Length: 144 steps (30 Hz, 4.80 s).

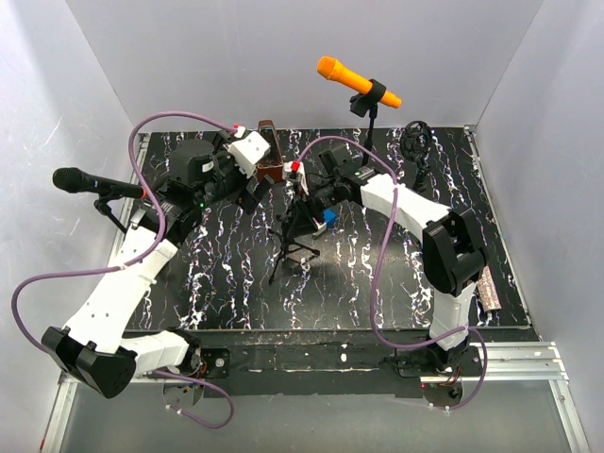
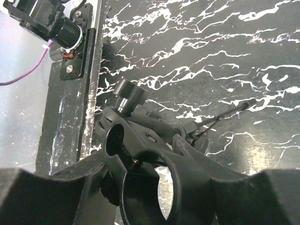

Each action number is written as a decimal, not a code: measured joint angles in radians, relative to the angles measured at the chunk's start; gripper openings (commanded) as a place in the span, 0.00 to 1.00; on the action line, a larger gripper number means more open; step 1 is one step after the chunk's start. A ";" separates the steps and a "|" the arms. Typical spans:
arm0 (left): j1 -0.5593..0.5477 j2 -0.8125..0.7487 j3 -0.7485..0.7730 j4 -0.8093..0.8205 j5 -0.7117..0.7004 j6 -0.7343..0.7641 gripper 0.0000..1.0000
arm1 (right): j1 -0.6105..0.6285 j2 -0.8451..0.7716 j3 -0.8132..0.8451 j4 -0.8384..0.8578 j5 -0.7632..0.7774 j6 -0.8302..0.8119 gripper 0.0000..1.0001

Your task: Remove the microphone from the stand

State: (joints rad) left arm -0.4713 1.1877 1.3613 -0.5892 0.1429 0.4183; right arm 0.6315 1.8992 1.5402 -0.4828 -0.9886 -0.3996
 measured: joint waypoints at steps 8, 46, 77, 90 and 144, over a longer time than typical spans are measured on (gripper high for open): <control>0.002 0.000 -0.007 0.023 0.004 -0.005 0.97 | 0.006 -0.014 -0.023 0.059 0.016 0.062 0.24; -0.042 0.233 0.058 0.075 0.120 -0.023 0.96 | -0.677 -0.753 -0.463 -0.608 0.068 -0.266 0.13; -0.613 0.471 -0.010 0.025 0.619 0.587 0.70 | -0.740 -0.931 -0.303 -0.513 0.633 0.373 0.77; -0.848 0.852 0.091 0.117 0.346 0.531 0.59 | -0.750 -1.159 -0.312 -0.567 0.755 0.510 0.78; -0.492 0.490 -0.770 1.757 0.107 -0.376 0.12 | -0.462 -0.842 -0.272 -0.772 0.389 -0.109 0.77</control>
State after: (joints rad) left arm -0.9638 1.6775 0.5911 1.1683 0.2497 0.0422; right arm 0.1699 1.0569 1.2686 -1.2549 -0.5995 -0.5083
